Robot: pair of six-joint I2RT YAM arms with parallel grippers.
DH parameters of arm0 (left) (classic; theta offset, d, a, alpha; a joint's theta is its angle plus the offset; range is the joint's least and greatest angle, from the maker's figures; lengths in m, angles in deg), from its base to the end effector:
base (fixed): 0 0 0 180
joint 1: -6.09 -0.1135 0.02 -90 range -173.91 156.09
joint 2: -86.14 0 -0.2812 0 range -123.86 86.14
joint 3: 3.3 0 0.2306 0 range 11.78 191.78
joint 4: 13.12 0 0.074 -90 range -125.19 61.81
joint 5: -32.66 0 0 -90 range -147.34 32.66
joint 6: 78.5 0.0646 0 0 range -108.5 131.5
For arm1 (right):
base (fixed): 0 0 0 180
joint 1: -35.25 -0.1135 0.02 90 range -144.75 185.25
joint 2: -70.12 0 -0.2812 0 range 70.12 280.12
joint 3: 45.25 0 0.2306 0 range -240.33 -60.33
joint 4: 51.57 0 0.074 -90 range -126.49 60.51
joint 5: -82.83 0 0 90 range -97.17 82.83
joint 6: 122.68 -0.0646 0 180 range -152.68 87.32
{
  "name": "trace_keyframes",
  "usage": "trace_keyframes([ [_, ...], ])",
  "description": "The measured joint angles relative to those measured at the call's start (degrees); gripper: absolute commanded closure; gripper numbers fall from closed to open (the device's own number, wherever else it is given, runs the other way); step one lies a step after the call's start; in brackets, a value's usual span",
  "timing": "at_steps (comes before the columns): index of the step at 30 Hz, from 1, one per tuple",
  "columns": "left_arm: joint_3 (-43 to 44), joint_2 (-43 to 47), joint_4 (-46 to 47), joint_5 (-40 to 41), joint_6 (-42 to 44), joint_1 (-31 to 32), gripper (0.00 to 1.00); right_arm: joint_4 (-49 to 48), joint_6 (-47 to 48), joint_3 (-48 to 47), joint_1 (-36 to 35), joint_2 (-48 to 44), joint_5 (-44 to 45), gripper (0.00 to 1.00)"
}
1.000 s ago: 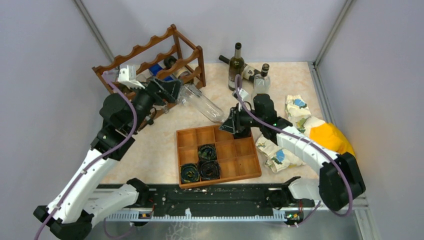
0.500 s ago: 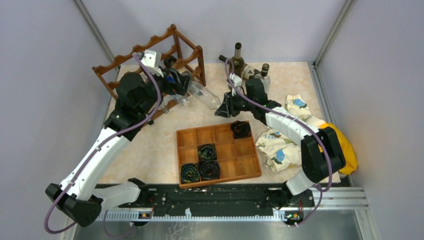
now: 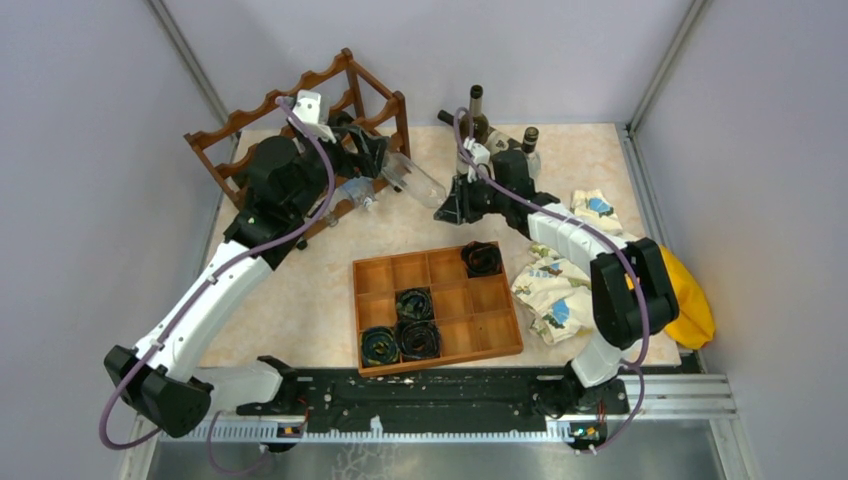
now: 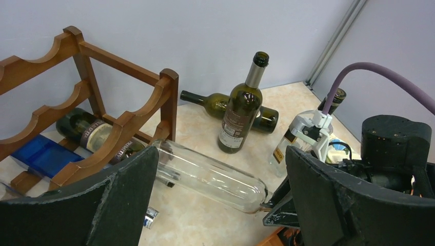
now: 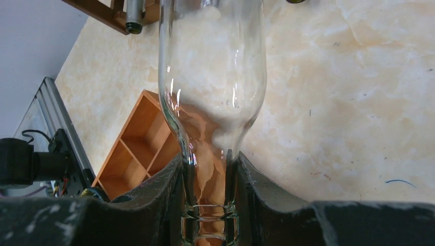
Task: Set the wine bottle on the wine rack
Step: Place the wine bottle in the wine rack.
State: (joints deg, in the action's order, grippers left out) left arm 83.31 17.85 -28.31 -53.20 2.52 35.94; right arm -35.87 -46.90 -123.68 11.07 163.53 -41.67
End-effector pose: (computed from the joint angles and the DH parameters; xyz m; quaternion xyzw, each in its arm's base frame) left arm 0.2392 -0.1319 0.4548 0.0986 0.6805 -0.2178 0.6927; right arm 0.3216 0.1845 0.2697 -0.2182 0.8140 0.3988 0.3616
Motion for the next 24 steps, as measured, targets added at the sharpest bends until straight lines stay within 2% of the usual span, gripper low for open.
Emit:
trace_keyframes([
  [24, -2.1, 1.7, 3.2, 1.9, -0.5, -0.1, 0.02, -0.8, -2.4, -10.8, 0.3, 9.6, 0.6, 1.0],
])
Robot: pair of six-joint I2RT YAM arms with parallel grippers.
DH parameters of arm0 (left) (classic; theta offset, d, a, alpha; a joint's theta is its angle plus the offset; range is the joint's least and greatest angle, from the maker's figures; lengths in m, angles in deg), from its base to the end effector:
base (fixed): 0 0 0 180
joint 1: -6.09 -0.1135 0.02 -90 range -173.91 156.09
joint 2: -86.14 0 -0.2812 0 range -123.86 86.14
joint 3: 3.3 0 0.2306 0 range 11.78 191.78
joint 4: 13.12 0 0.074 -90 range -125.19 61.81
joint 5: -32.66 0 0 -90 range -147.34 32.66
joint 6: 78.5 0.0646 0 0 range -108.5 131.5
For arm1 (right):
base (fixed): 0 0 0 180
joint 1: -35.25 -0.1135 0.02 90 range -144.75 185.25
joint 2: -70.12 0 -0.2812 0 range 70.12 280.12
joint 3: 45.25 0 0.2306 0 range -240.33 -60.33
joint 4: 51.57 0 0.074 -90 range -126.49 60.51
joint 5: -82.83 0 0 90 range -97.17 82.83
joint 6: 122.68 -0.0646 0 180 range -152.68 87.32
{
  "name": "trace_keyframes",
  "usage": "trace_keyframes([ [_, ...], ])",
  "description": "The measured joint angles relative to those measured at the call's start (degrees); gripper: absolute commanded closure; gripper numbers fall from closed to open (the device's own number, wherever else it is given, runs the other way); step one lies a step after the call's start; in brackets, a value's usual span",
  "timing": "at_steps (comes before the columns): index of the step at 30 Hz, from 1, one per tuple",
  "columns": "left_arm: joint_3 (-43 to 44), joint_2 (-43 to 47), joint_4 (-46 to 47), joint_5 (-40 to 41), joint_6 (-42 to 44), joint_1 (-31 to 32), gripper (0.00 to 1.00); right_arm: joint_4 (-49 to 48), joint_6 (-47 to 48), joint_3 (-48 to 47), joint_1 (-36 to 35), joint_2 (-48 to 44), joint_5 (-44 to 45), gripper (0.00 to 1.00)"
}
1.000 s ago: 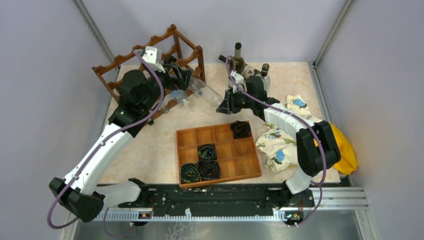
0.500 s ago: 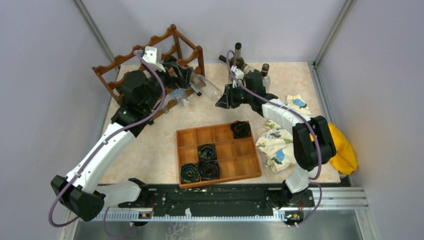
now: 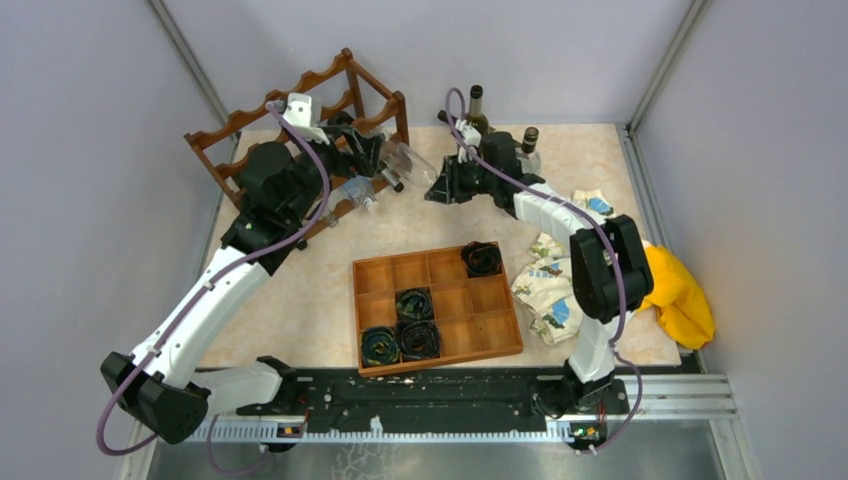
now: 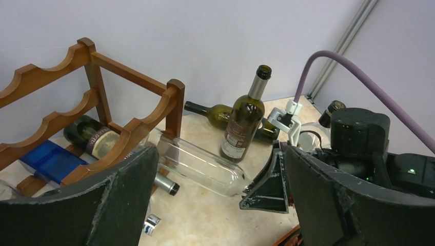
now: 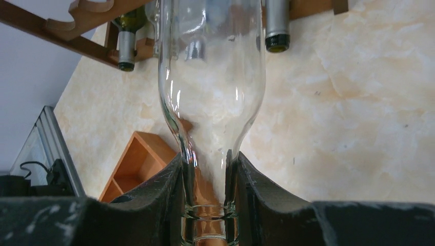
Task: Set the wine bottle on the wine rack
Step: Place the wine bottle in the wine rack.
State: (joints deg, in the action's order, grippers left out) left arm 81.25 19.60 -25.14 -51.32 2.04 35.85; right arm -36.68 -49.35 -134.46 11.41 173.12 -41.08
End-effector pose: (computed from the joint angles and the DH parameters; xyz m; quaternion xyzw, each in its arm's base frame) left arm 0.2333 -0.1256 0.4572 0.0794 0.6647 -0.2159 0.7108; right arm 0.3688 0.2024 0.2713 -0.1999 0.8119 0.4042 0.3708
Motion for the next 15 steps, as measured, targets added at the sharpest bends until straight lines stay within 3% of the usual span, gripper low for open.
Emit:
trace_keyframes([
  [15, -0.2, 0.0, 0.0, 0.7, 0.4, -0.4, 0.02, 3.5, 0.7, -17.3, -1.2, 12.5, 2.3, 1.0],
])
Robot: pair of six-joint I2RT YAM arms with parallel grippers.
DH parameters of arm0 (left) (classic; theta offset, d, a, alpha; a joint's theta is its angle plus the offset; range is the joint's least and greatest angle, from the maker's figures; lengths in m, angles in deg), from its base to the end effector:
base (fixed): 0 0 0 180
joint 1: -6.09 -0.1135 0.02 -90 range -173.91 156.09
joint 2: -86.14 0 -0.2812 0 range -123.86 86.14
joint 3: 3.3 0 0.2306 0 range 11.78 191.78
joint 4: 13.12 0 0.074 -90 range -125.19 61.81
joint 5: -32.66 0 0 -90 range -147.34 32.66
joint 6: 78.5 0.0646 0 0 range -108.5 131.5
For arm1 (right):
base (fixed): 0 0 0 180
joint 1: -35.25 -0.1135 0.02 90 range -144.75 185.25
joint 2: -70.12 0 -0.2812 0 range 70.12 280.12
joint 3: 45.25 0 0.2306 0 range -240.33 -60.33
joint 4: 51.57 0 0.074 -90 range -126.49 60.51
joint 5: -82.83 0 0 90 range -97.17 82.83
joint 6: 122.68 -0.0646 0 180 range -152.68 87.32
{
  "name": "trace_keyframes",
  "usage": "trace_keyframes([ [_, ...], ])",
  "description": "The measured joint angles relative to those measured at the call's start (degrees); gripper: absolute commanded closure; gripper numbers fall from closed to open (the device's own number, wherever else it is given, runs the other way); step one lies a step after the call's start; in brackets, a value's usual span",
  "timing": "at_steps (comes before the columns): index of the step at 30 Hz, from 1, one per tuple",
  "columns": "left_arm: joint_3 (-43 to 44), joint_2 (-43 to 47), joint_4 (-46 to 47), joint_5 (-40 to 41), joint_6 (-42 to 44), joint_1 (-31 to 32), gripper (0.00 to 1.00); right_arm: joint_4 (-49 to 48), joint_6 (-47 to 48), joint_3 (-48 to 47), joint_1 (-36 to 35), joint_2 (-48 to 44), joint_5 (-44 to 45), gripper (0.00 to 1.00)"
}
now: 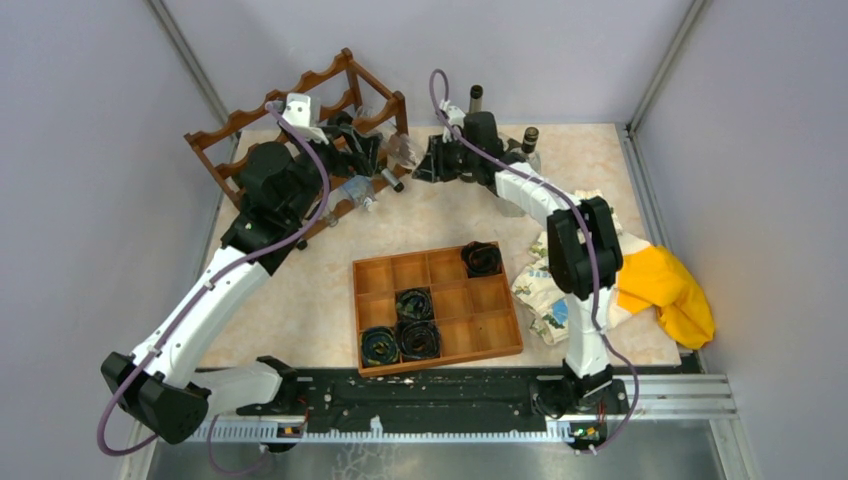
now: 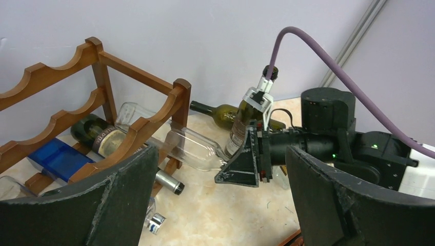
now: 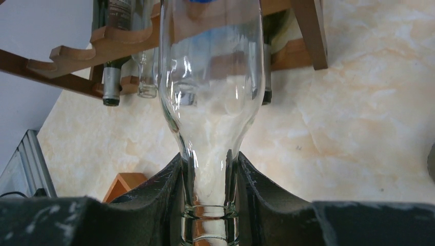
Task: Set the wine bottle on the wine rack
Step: Place the wine bottle in the wine rack.
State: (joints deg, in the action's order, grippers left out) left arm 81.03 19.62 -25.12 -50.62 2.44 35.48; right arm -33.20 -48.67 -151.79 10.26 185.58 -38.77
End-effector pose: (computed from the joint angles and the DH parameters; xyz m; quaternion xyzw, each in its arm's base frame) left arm 0.2346 -0.1234 0.4559 0.0753 0.6664 -0.2068 0.7124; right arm 0.4238 0.2349 0.2725 -0.2057 0.8080 0.3931 0.3876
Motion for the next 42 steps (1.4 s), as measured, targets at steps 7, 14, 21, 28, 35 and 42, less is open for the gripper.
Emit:
trace_keyframes([
  [7, 0.0, 0.0, 0.0, 0.7, 0.9, -0.2, 0.02, 2.8, 0.0, -9.6, -1.2, 6.1, 1.2, 1.0],
  [14, 0.0, 0.0, 0.0, 1.0, 1.9, -0.6, 0.02, 5.0, 0.4, -16.7, -2.1, 10.4, 2.6, 1.0],
  [21, 0.0, -0.1, 0.0, 1.0, 3.0, -2.1, 0.02, 6.4, 0.3, -23.1, -2.8, 14.6, 3.1, 1.0],
  [28, 0.0, -0.6, 0.0, 0.9, 3.8, -3.4, 0.02, 7.1, 0.1, -26.4, -3.8, 17.0, 4.2, 1.0],
  [35, 0.0, -1.4, 0.0, 0.7, 4.6, -4.5, 0.02, 6.2, -0.7, -29.3, -4.5, 19.5, 5.1, 1.0],
  [42, 0.0, -2.4, 0.0, 0.3, 5.4, -5.5, 0.02, 6.0, -1.7, -30.9, -4.9, 20.5, 6.6, 1.0],
])
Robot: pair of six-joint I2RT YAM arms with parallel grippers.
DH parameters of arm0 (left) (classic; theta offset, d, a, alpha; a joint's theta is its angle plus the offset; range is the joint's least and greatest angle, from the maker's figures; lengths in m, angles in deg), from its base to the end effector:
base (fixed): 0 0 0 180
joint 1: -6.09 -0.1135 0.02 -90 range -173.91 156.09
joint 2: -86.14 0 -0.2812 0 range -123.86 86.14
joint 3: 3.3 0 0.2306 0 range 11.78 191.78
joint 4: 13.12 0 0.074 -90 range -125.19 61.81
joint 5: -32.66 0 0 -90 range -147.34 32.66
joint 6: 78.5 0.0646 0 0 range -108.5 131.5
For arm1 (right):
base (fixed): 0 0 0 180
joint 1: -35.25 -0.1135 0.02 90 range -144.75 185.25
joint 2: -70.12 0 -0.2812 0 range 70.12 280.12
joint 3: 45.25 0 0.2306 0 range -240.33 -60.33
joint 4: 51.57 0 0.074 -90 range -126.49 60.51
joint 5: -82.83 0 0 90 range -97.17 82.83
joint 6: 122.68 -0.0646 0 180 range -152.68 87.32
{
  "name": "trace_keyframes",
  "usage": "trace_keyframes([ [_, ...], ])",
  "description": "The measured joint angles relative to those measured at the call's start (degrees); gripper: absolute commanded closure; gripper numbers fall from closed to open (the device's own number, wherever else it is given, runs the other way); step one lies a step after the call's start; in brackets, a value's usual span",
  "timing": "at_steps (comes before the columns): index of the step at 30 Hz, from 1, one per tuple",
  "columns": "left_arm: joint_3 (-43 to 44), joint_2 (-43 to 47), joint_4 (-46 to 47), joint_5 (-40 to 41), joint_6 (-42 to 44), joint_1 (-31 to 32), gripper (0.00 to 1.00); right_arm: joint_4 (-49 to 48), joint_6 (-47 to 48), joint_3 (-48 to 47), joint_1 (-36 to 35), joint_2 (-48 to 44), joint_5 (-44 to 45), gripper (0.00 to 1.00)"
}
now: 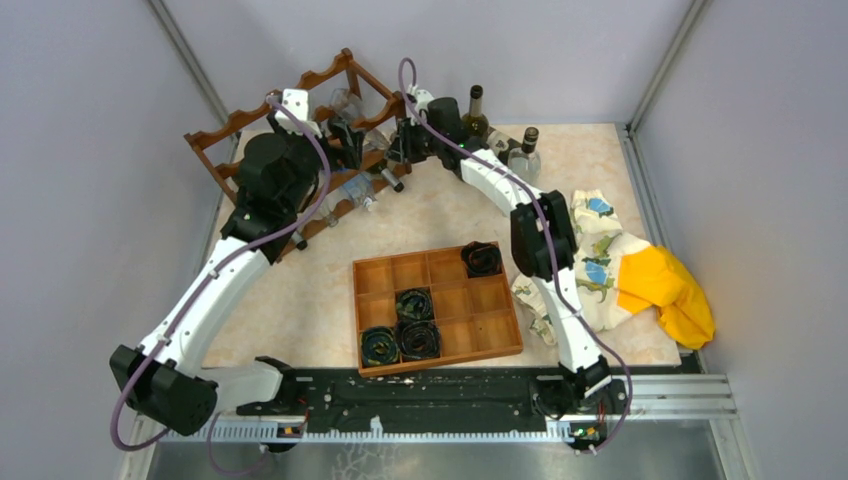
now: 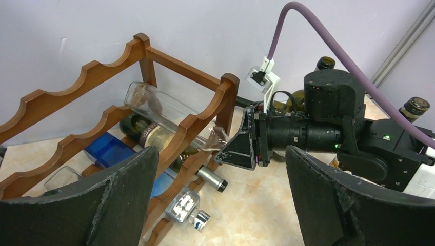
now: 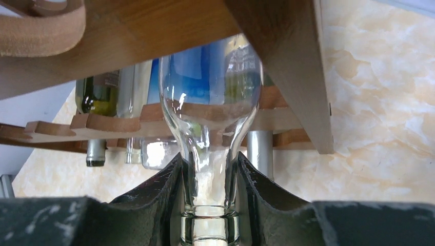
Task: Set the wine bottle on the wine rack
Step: Place the wine bottle in the wine rack.
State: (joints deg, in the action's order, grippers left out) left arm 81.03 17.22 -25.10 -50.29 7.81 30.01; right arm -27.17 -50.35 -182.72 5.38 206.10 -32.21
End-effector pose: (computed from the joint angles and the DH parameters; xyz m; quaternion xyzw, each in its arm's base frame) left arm 0.2583 -0.1059 0.4454 0.0761 0.6816 -0.1324 0.7156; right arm 0.4848 0.3100 0.2633 -0.2056 0.7963 0.3828 0.4209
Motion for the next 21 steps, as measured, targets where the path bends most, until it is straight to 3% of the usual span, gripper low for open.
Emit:
trace_keyframes([
  [21, 0.5, -1.6, 2.1, 0.0, 2.6, -1.8, 0.02, -3.8, -4.5, -3.3, -1.1, 3.5, 3.5, 1.0],
])
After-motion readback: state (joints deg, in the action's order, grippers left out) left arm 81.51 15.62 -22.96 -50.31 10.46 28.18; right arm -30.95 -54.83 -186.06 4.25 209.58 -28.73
